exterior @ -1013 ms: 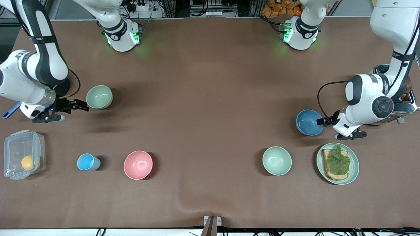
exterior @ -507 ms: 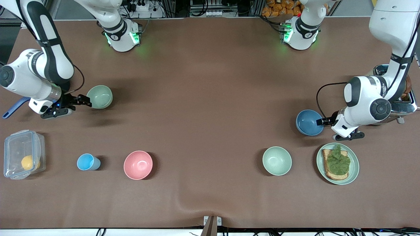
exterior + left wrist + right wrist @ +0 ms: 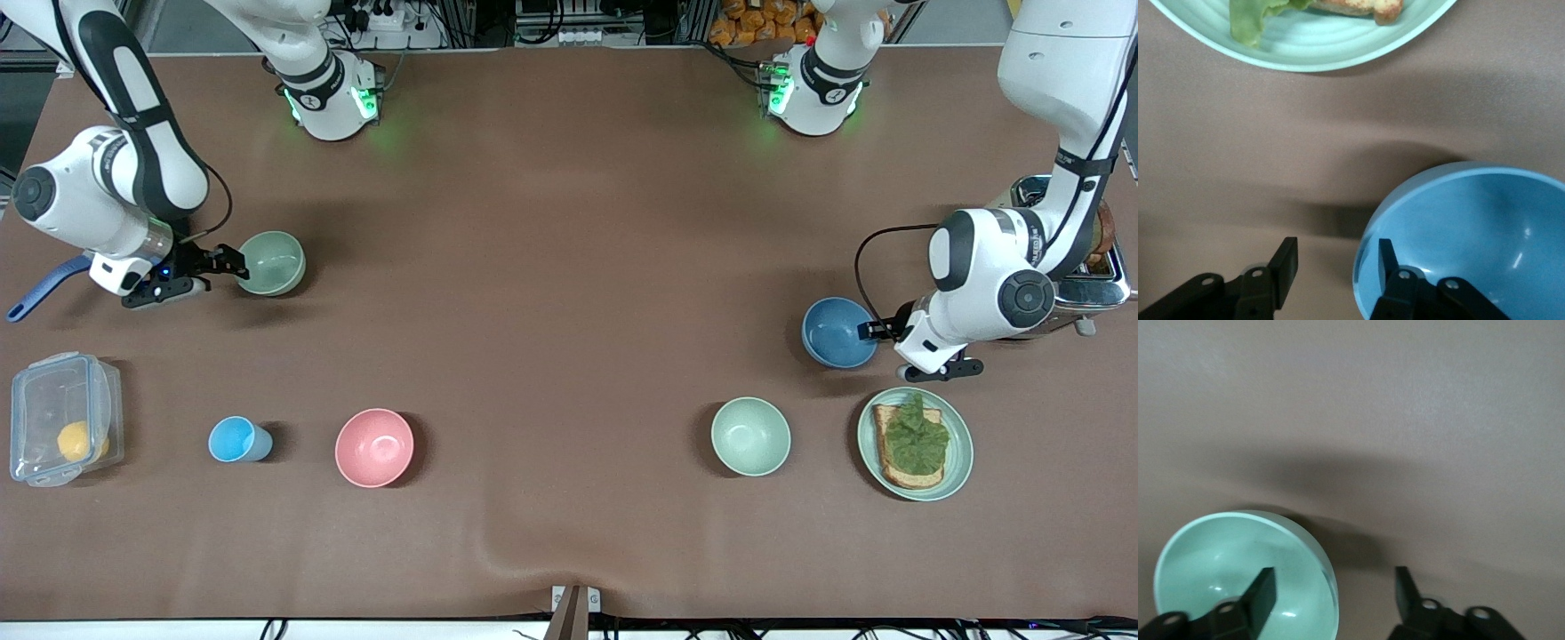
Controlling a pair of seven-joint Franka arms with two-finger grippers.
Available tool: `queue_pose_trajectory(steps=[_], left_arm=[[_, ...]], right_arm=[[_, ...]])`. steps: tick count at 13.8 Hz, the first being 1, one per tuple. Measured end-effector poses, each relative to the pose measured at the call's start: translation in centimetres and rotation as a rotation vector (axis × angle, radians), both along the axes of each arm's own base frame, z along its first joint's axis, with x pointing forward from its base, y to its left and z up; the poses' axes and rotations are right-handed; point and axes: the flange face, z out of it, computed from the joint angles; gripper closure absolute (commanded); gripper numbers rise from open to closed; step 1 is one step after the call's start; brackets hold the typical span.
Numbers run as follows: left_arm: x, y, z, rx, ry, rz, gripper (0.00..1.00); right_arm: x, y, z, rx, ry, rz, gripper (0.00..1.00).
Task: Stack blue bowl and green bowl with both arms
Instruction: 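Grasp the green bowl with the right gripper while the left gripper grasps the blue bowl, then carry the green bowl toward the table center with the right gripper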
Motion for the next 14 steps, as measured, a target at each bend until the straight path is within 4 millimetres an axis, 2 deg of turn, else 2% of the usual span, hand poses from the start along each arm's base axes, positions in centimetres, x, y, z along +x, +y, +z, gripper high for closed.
queue_pose_trajectory(steps=[3,4,5,6,8,9,10,14], left_arm=[[0.1,-0.2,0.1,-0.001,-0.001,-0.003,0.66],[0.1,-0.2,0.1,-0.001,-0.002,-0.003,0.75],[0.1,-0.2,0.1,-0.001,-0.002,-0.003,0.91],[0.1,-0.2,0.0,-0.001,-0.001,-0.003,1.00],[0.1,-0.2,0.1,-0.001,-0.002,-0.003,1.00],[0.1,-0.3,0.1,-0.003,-0.002,-0.002,1.00],[0.2,-0.5,0.5,-0.007,-0.006,-0.002,1.00],[1.0,-0.7,1.5,-0.007,-0.031,-0.005,1.00]], right_arm=[[-1.0,0.3,-1.1,-0.006,-0.004,0.000,0.67],[-1.0,0.3,-1.1,-0.006,-0.004,0.000,0.76],[-1.0,0.3,-1.1,-0.006,-0.004,0.000,0.80],[-1.0,0.3,-1.1,-0.006,-0.004,-0.001,0.80],[-1.0,0.3,-1.1,-0.005,-0.004,-0.003,0.77],[-1.0,0.3,-1.2,0.000,-0.004,-0.013,0.83],[-1.1,0.2,-1.4,0.005,-0.007,-0.019,1.00],[-1.1,0.2,-2.0,0.017,-0.010,-0.022,1.00]])
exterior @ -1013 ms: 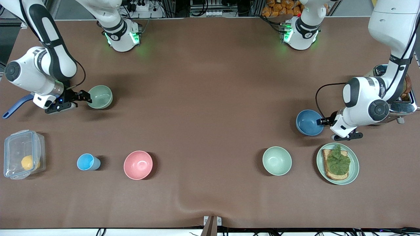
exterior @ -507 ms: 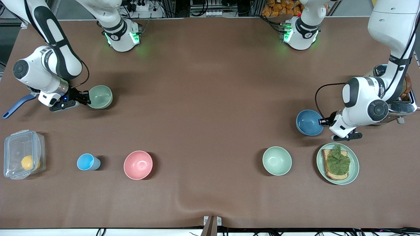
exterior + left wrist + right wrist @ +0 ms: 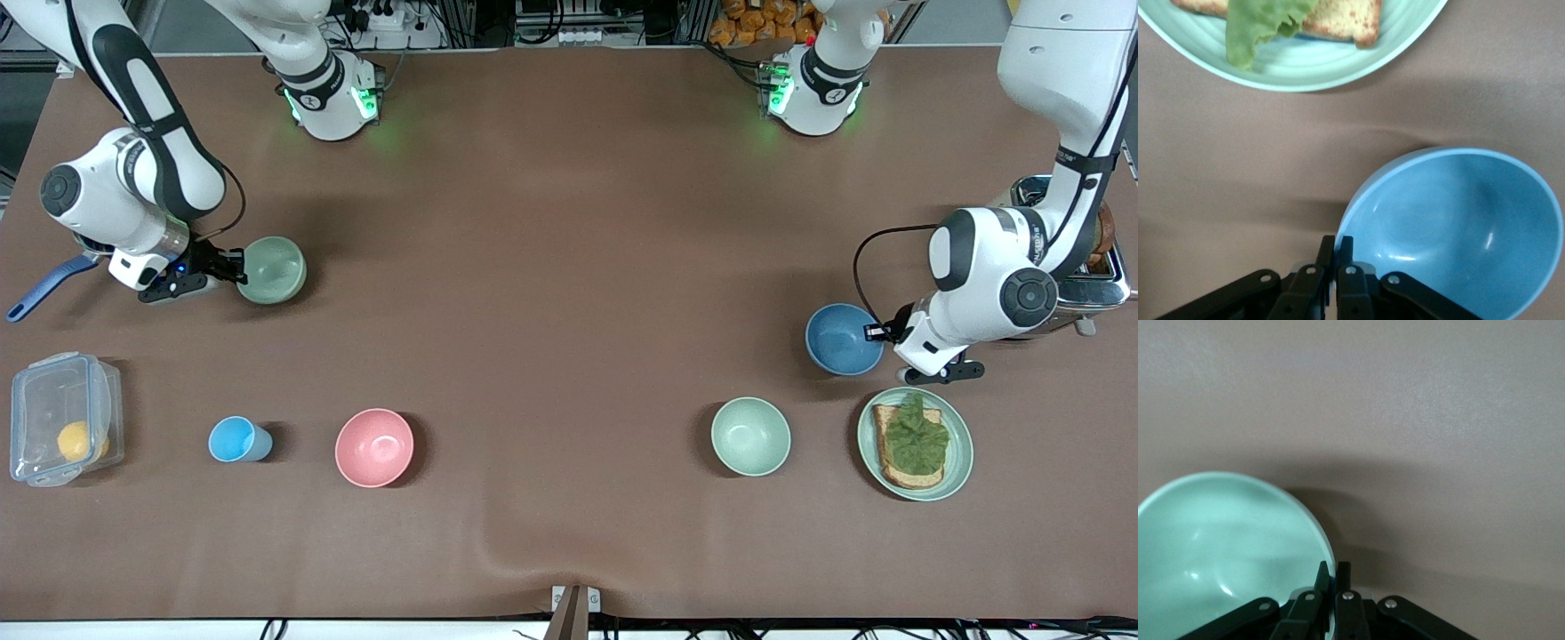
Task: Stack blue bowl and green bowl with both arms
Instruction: 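Carry the green bowl toward the table center with the right gripper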
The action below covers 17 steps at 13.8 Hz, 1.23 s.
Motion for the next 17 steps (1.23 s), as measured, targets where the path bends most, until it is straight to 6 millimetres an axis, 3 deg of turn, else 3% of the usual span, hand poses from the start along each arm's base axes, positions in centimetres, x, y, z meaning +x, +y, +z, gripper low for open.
queue_pose_trajectory(steps=[4,7,10,13,17], left_arm=[[1.4,-1.1,2.8,-0.002,-0.046,-0.018,1.00],[2.5,-2.4,6.5,-0.002,-0.056,-0.040,1.00],[3.7,-4.0,10.2,-0.005,-0.062,-0.066,1.00],[4.7,-5.7,13.5,-0.012,-0.064,-0.091,1.00],[5.2,-7.7,17.8,-0.016,-0.075,-0.122,1.00]], right_arm=[[0.2,0.8,0.0,0.026,0.022,-0.033,1.00],[1.7,3.9,0.9,0.047,0.107,-0.192,1.00],[3.6,9.0,3.3,0.027,0.128,-0.308,1.00],[4.1,14.6,5.8,0.005,0.149,-0.432,1.00],[3.5,25.3,8.3,-0.018,0.143,-0.555,1.00]])
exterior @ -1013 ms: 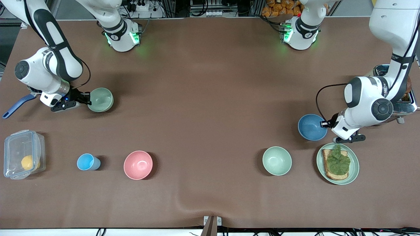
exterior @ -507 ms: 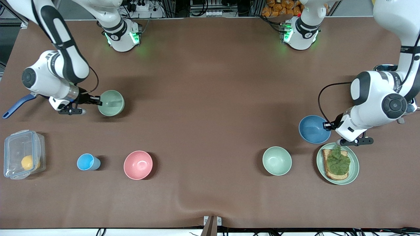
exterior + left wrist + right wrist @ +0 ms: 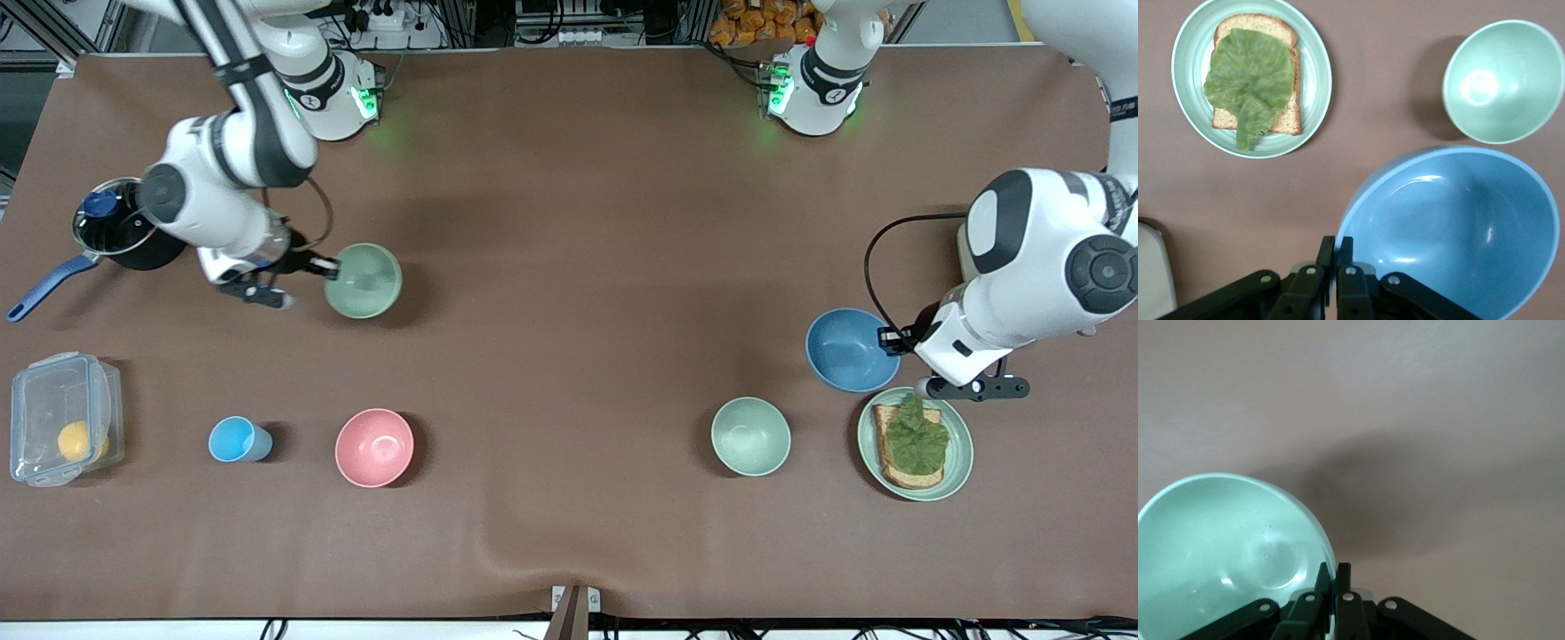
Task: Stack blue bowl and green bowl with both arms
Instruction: 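Carry the green bowl toward the table center with the right gripper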
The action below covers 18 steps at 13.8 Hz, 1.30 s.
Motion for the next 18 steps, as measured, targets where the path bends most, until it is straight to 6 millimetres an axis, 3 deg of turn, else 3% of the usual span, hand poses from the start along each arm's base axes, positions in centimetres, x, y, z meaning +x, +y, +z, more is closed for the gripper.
queue_pose_trajectory(steps=[3,6,8,10,13,18], left_arm=[[0.0,-1.2,2.0,-0.002,-0.005,-0.015,1.00],[0.1,-1.2,3.2,-0.001,-0.004,-0.014,1.00],[0.3,-1.2,4.0,-0.001,-0.009,-0.014,1.00],[0.3,-1.5,4.3,-0.003,-0.010,-0.019,1.00],[0.2,-2.2,4.3,-0.012,-0.009,-0.028,1.00],[0.1,-2.4,4.6,-0.013,-0.008,-0.030,1.00]], right_arm=[[-0.8,9.1,2.3,-0.002,-0.019,-0.108,1.00],[-0.7,16.1,4.2,0.008,-0.029,-0.228,1.00],[-0.4,21.6,4.4,0.019,-0.029,-0.318,1.00],[-0.2,25.9,3.2,0.034,-0.037,-0.372,1.00],[-0.2,30.2,0.6,0.070,-0.061,-0.486,1.00],[-2.1,34.1,-1.5,0.093,-0.056,-0.613,1.00]])
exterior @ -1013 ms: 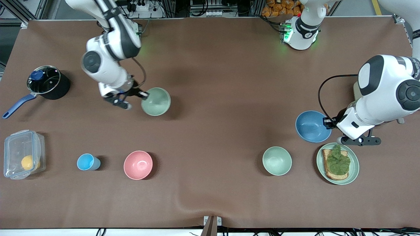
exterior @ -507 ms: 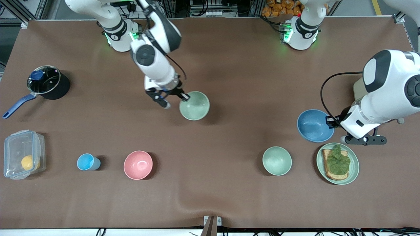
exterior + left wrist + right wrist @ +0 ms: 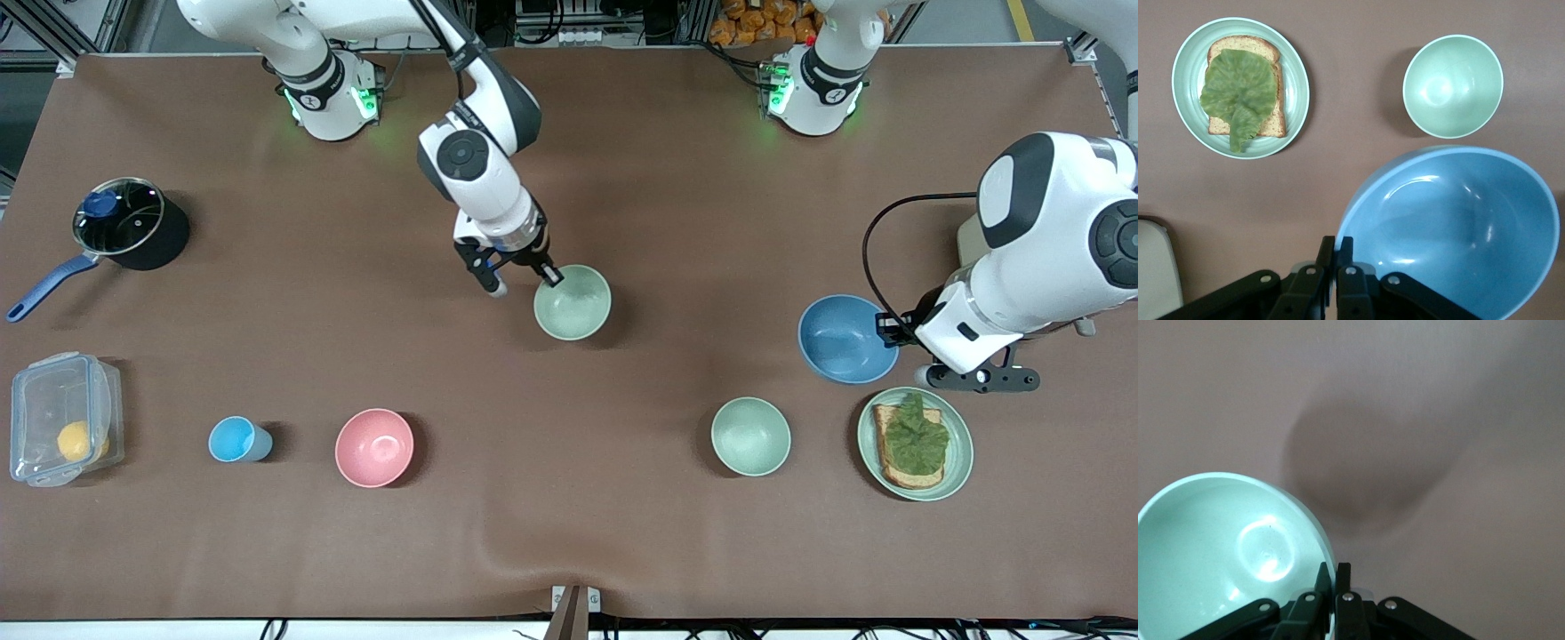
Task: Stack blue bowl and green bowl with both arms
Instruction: 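Carry the green bowl toward the table center with the right gripper, then set the green bowl down while the left gripper lifts the blue bowl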
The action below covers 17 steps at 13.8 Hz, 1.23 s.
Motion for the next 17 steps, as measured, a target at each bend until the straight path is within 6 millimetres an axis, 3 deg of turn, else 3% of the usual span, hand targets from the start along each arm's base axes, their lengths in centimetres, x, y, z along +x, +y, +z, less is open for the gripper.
queue_pose_trajectory(steps=[10,17], left_arm=[[-0.5,-2.1,0.1,-0.005,0.015,0.039,1.00],[-0.9,-3.3,-0.2,-0.007,0.025,0.023,1.00]], right_arm=[[-2.9,4.6,-4.4,-0.072,-0.004,-0.046,1.00],[-3.9,6.0,-4.2,-0.084,-0.026,-0.075,1.00]])
